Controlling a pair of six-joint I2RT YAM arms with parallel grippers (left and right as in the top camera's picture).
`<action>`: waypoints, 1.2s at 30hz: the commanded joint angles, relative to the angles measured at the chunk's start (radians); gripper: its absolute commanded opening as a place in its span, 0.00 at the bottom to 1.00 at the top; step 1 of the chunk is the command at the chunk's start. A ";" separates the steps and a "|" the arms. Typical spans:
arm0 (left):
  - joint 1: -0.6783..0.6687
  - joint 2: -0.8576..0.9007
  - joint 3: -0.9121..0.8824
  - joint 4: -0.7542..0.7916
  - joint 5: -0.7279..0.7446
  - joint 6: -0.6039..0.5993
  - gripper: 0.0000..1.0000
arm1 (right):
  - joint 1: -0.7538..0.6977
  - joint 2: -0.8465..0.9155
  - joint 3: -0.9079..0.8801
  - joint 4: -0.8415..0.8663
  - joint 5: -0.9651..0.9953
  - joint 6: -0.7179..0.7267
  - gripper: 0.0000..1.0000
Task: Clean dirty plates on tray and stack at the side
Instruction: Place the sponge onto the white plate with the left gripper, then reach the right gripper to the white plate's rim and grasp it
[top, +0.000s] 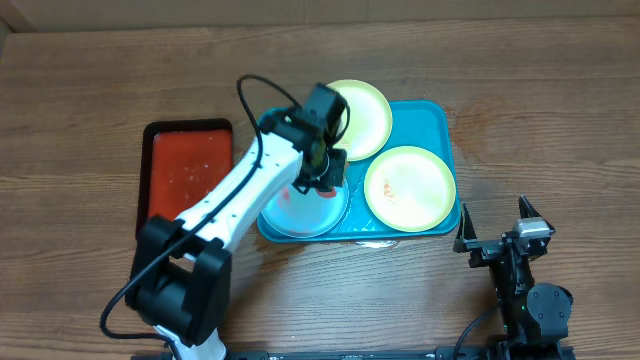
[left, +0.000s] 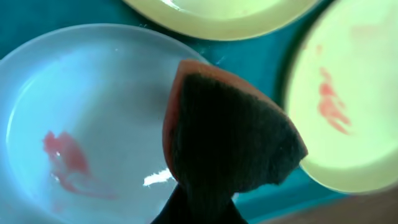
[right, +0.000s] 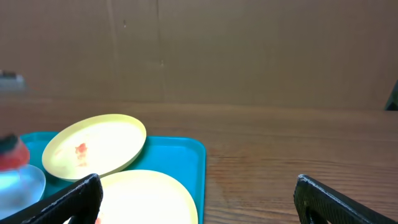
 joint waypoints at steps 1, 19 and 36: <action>0.022 0.019 -0.077 0.074 -0.061 -0.078 0.04 | -0.003 -0.009 -0.010 0.006 0.010 -0.004 1.00; 0.130 -0.003 0.010 0.014 -0.018 -0.099 0.60 | -0.003 -0.009 -0.010 0.006 0.010 -0.004 1.00; 0.365 -0.052 0.204 -0.005 0.056 -0.040 1.00 | -0.002 -0.009 -0.010 0.159 -0.126 0.039 1.00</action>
